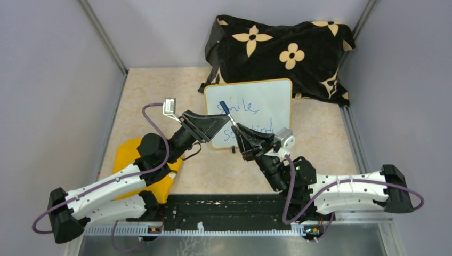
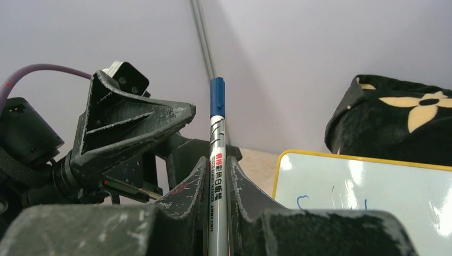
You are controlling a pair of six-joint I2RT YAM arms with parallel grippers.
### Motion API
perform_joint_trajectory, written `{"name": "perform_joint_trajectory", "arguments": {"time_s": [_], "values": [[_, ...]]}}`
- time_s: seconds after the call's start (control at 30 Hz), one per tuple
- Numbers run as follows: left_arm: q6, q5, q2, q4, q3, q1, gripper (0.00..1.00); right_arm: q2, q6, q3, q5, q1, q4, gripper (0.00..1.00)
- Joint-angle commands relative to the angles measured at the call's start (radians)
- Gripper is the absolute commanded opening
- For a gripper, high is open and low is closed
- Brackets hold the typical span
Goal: Write a sentence on the whiteboard
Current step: Place the whiteboard marker at the center of the board.
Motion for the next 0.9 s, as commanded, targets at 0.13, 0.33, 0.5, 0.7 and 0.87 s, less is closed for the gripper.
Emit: {"name": "perform_joint_trajectory", "arguments": {"time_s": [0.13, 0.33, 0.5, 0.7, 0.87], "values": [[0.070, 0.056, 0.012, 0.001, 0.038, 0.000, 0.66, -0.033, 0.046, 0.037, -0.039, -0.011, -0.042, 0.00], [0.076, 0.138, 0.057, 0.010, 0.063, 0.000, 0.49, -0.033, 0.050, 0.040, -0.042, -0.011, -0.054, 0.00], [0.090, 0.107, 0.043, 0.007, 0.057, 0.002, 0.26, -0.036, 0.057, 0.037, -0.045, -0.011, -0.072, 0.00], [0.110, 0.052, 0.033, -0.046, 0.066, 0.005, 0.00, -0.056, 0.090, 0.044, -0.040, -0.011, -0.151, 0.00], [0.214, -0.067, -0.019, -0.267, 0.109, 0.018, 0.00, -0.098, 0.153, 0.095, -0.018, -0.010, -0.387, 0.39]]}}
